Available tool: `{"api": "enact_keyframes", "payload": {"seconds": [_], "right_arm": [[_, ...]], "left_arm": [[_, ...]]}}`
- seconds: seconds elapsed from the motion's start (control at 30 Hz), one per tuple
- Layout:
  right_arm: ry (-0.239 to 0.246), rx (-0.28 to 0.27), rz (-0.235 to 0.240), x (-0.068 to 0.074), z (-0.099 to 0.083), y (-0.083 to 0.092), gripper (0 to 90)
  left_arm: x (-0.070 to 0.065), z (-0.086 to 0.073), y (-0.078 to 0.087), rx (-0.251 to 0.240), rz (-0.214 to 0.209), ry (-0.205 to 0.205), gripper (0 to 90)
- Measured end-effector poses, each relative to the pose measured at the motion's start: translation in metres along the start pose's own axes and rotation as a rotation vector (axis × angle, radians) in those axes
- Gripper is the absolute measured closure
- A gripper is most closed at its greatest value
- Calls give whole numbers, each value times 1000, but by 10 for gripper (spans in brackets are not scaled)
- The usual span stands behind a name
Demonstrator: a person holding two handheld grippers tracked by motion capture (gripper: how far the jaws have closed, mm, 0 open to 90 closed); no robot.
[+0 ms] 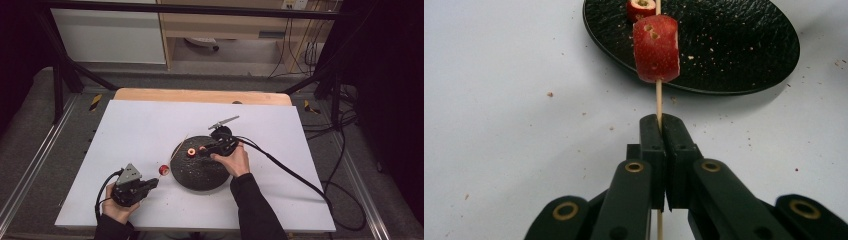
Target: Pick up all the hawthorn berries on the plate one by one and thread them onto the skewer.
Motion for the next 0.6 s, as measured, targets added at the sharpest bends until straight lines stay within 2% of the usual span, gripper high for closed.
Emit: {"api": "enact_keyframes", "payload": {"seconds": [0.27,0.43,0.6], "right_arm": [[-118,-224,87,11,-7,16,629],[-190,-334,121,13,-13,21,630],[-245,-413,129,12,-21,20,629]], "left_arm": [[-2,1,0,-11,2,-2,880],[-3,1,0,-13,4,-4,880],[-5,2,-1,-20,2,-4,880]]}}
Point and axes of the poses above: each handheld gripper's, and its own axes: y roughly backward along the jaws, z roughly out of its top, x roughly to its left, the point moved 7 cm from there along -y, roughly forward along the jaws, and after that the axes turned 2 degrees about -z, right-handed, at the moved point
